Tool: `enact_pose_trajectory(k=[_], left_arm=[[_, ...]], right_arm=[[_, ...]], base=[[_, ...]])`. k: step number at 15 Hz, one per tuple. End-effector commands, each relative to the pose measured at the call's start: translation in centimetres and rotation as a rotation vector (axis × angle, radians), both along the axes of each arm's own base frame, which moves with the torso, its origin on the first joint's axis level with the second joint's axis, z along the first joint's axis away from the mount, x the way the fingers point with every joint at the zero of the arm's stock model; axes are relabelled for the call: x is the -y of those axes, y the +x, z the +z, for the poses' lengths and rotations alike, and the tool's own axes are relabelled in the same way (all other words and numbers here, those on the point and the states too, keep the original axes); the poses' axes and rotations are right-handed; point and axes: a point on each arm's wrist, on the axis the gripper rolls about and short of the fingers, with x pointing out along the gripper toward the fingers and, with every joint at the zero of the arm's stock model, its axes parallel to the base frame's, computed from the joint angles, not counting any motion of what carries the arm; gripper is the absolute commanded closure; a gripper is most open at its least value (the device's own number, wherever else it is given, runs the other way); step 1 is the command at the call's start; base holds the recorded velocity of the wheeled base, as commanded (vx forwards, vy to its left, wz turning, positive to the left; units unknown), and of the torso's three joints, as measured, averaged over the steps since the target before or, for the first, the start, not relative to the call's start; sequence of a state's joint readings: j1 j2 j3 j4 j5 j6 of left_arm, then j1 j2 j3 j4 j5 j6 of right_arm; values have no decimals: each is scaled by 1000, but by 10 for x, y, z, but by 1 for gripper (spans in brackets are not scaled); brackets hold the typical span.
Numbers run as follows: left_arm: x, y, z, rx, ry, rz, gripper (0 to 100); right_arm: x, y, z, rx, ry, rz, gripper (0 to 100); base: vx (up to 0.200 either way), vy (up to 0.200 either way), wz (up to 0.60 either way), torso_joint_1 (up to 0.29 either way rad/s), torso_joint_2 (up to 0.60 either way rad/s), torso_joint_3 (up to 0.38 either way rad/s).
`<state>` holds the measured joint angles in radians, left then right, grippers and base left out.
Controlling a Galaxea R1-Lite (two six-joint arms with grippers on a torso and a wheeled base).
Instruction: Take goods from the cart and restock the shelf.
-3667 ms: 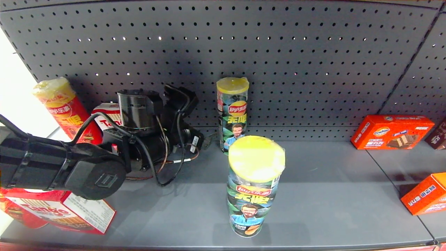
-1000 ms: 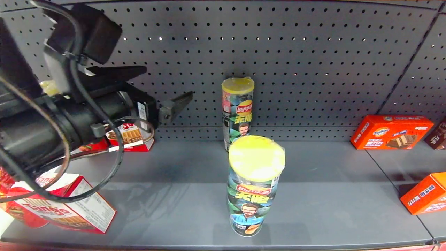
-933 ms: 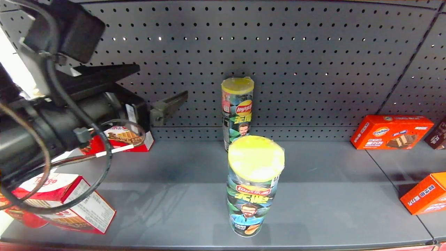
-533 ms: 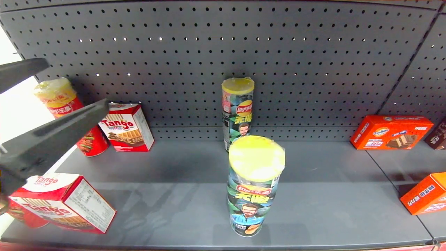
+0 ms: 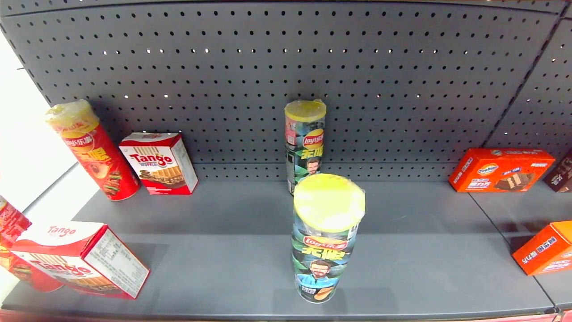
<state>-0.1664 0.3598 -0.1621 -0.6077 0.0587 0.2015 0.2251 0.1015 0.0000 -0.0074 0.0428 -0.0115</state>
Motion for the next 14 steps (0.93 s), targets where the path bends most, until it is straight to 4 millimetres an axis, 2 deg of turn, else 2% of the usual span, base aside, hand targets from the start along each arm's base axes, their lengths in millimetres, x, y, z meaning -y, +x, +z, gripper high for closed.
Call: enact_pose_trajectory(k=[1, 3, 7, 10, 14], left_arm=[[-1, -27, -45, 87, -41, 109, 0], [-1, -28, -58, 48, -27, 95, 0], [7, -21, -82, -184, 96, -208, 0], [8, -21, -103, -370, 81, -203, 0], [8, -24, -104, -342, 72, -201, 0]], right_arm=[[0, 0, 0, -1, -1, 1, 0], [0, 0, 0, -1, -1, 1, 0], [0, 0, 0, -1, -1, 1, 0], [0, 0, 0, -1, -1, 1, 0], [0, 0, 0, -1, -1, 1, 0]], base=[[0, 0, 0, 0, 0, 0], [0, 0, 0, 0, 0, 0], [0, 0, 0, 0, 0, 0], [0, 0, 0, 0, 0, 0], [0, 0, 0, 0, 0, 0]])
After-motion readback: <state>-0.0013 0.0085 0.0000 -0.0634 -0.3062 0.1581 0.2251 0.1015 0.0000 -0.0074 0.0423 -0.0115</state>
